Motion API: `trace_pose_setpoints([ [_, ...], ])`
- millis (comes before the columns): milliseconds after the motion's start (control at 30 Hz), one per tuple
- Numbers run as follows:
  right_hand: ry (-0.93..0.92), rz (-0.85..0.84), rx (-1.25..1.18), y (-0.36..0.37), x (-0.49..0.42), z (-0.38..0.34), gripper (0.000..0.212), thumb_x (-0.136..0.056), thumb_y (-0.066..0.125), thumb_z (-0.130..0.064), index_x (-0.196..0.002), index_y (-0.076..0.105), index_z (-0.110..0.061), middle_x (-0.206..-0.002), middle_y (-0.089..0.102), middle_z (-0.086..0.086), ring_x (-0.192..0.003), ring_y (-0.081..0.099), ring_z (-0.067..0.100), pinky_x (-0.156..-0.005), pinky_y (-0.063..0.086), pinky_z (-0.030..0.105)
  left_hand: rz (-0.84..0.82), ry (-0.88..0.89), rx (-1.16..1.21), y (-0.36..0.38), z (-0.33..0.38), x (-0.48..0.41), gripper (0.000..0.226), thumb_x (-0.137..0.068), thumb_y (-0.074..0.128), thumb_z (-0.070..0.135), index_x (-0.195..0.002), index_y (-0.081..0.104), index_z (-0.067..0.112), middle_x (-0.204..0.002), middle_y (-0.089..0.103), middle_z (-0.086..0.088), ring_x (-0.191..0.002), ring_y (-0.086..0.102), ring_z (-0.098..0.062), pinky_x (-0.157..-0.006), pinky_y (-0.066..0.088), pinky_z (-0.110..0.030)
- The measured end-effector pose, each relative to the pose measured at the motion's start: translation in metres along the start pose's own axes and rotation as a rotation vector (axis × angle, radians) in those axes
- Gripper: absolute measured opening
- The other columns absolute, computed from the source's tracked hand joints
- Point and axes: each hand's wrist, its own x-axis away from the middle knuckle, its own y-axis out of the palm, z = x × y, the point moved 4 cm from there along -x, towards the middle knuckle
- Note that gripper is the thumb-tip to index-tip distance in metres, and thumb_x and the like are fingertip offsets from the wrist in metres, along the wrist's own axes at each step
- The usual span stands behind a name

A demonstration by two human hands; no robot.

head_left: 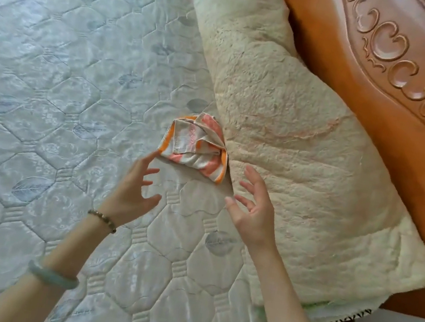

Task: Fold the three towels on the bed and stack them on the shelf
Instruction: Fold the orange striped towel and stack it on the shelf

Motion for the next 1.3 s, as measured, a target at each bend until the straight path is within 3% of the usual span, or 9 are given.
trace_pose_setpoints([
  [200,0.115,-0.011,0.050,0.034,-0.081,0.086,0.064,-0.083,0.064,0.003,-0.135,0.046,-0.031,-0.128,0.049,-0.019,-0.111,0.050,-0.011,-0.084,0.048,0.012,-0.056,-0.113,-0.091,0.014,-0.078,-0.086,0.082,-0.077,0.069,0.003,-0.144,0.026,0.024,-0.138,0.034,0.001,-0.120,0.047,-0.014,-0.094,0.046,-0.027],
  [333,0.229,-0.074,0.134,0.069,-0.122,0.165,0.062,-0.082,0.064,0.001,-0.135,0.046,-0.024,-0.134,0.049,-0.004,-0.117,0.052,0.011,-0.084,0.051,0.025,-0.063,-0.239,-0.165,0.029,-0.148,-0.129,0.081,-0.076,0.069,0.012,-0.142,0.027,0.029,-0.137,0.034,0.001,-0.124,0.044,-0.018,-0.095,0.048,-0.037],
  [567,0.428,-0.137,0.284,0.115,-0.166,0.275,0.064,-0.077,0.068,-0.003,-0.136,0.046,-0.015,-0.125,0.044,0.002,-0.117,0.049,0.021,-0.094,0.050,0.044,-0.095,-0.385,-0.310,0.066,-0.240,-0.189,0.081,-0.074,0.070,0.016,-0.144,0.029,0.016,-0.153,0.020,-0.007,-0.141,0.020,-0.025,-0.115,0.022,-0.038],
  [700,0.521,-0.151,0.378,0.124,-0.187,0.315,0.066,-0.077,0.069,-0.007,-0.137,0.043,-0.012,-0.136,0.041,0.008,-0.127,0.043,0.023,-0.103,0.032,0.024,-0.137,-0.396,-0.333,0.087,-0.271,-0.219,0.084,-0.074,0.070,0.014,-0.145,0.026,0.017,-0.154,0.015,-0.008,-0.142,0.016,-0.025,-0.112,0.020,-0.034],
  [767,0.562,-0.159,0.419,0.129,-0.195,0.330,0.073,-0.077,0.069,-0.012,-0.143,0.036,-0.015,-0.146,0.033,0.009,-0.133,0.037,0.021,-0.102,0.030,0.026,-0.129,-0.458,-0.293,0.094,-0.290,-0.230,0.087,-0.072,0.071,0.013,-0.145,0.025,0.018,-0.154,0.015,-0.010,-0.142,0.015,-0.027,-0.113,0.020,-0.037],
  [900,0.710,-0.024,0.373,0.130,-0.207,0.353,0.072,-0.074,0.068,-0.019,-0.139,0.040,-0.032,-0.149,0.029,0.007,-0.130,0.043,0.023,-0.107,0.035,0.043,-0.042,-0.551,-0.195,0.101,-0.314,-0.245,0.086,-0.065,0.070,0.011,-0.142,0.032,0.014,-0.141,0.033,-0.011,-0.134,0.027,-0.026,-0.107,0.026,-0.032],
  [1067,0.750,0.111,0.176,0.132,-0.214,0.353,0.048,-0.069,0.063,-0.014,-0.114,0.064,-0.029,-0.104,0.062,-0.001,-0.095,0.061,0.019,-0.091,0.048,0.035,0.057,-0.512,-0.181,0.100,-0.318,-0.258,0.065,-0.060,0.070,0.021,-0.122,0.056,0.009,-0.116,0.056,-0.013,-0.111,0.051,-0.028,-0.095,0.041,-0.036],
  [1167,0.735,0.156,0.175,0.129,-0.211,0.346,0.047,-0.066,0.059,-0.021,-0.111,0.068,-0.030,-0.109,0.068,-0.004,-0.100,0.064,0.018,-0.092,0.051,0.039,0.063,-0.415,-0.295,0.098,-0.314,-0.254,0.035,-0.072,0.070,-0.001,-0.105,0.068,0.010,-0.096,0.068,-0.011,-0.096,0.062,-0.027,-0.085,0.044,-0.031],
  [1300,0.656,0.235,0.103,0.115,-0.212,0.324,0.035,-0.078,0.058,-0.002,-0.108,0.072,-0.014,-0.106,0.071,0.003,-0.097,0.065,0.017,-0.091,0.051,0.033,0.046,-0.412,-0.318,0.093,-0.302,-0.242,0.022,-0.080,0.070,0.010,-0.102,0.070,0.013,-0.098,0.067,-0.008,-0.093,0.060,-0.021,-0.080,0.042,-0.025],
])
